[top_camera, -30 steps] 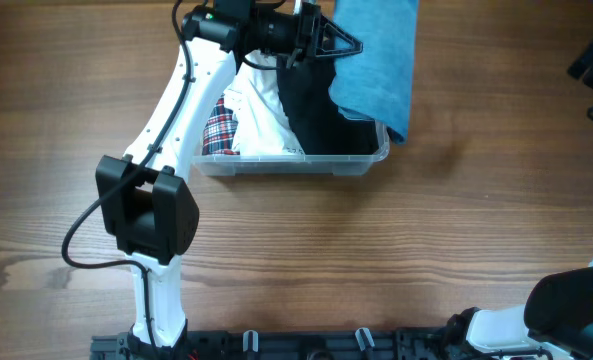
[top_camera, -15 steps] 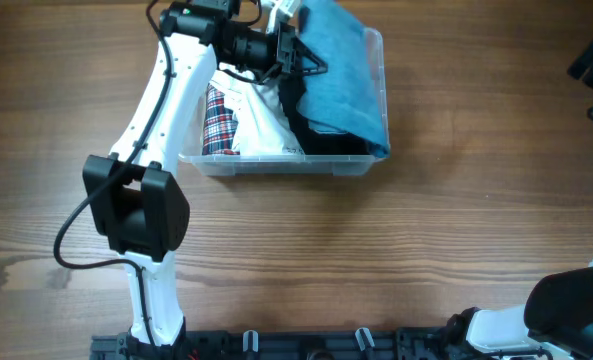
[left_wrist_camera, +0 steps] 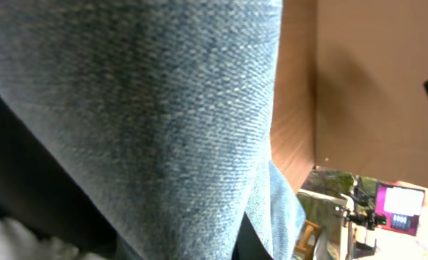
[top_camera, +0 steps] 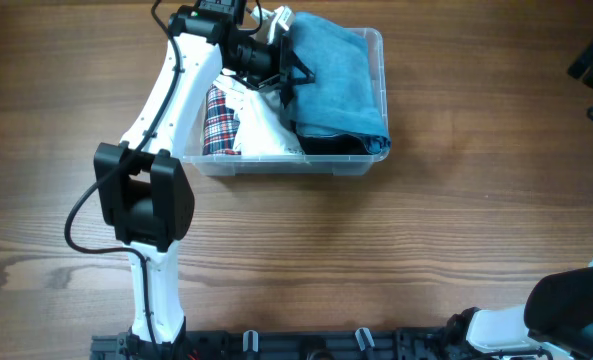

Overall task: Pack container
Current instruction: 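Carry the blue denim item over the box and lower it, then open the left gripper and release the denim onto the black garment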

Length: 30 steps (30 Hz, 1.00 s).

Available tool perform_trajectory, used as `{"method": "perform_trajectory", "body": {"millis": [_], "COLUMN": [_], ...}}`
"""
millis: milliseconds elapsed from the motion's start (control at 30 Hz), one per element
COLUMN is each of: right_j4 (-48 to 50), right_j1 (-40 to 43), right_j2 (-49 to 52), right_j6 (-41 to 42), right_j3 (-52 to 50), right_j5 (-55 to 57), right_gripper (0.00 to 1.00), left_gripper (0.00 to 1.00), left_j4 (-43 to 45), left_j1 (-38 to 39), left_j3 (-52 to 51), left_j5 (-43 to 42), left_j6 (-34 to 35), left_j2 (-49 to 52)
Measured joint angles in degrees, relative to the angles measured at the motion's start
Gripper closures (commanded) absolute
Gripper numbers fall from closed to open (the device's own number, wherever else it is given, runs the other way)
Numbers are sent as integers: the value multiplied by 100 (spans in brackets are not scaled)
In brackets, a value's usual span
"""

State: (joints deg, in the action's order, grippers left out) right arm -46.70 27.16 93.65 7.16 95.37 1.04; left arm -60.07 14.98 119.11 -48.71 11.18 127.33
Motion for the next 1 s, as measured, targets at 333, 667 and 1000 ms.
{"method": "perform_trajectory", "body": {"millis": [333,667,1000], "right_j4": [0,0,0], "right_j1": [0,0,0], "right_j2": [0,0,0], "right_j6": [0,0,0], "right_j3": [0,0,0], "right_j5": [0,0,0], "right_gripper": [0,0,0], "left_gripper": [10,10,43], "left_j4": [-168,-94,26], "left_j1": [-400,-518,166], "left_j3": [2,2,63], "left_j5": [968,1043,2361], "left_j6": [-129,-107,-129], "left_j2": [79,-170,-1751]}}
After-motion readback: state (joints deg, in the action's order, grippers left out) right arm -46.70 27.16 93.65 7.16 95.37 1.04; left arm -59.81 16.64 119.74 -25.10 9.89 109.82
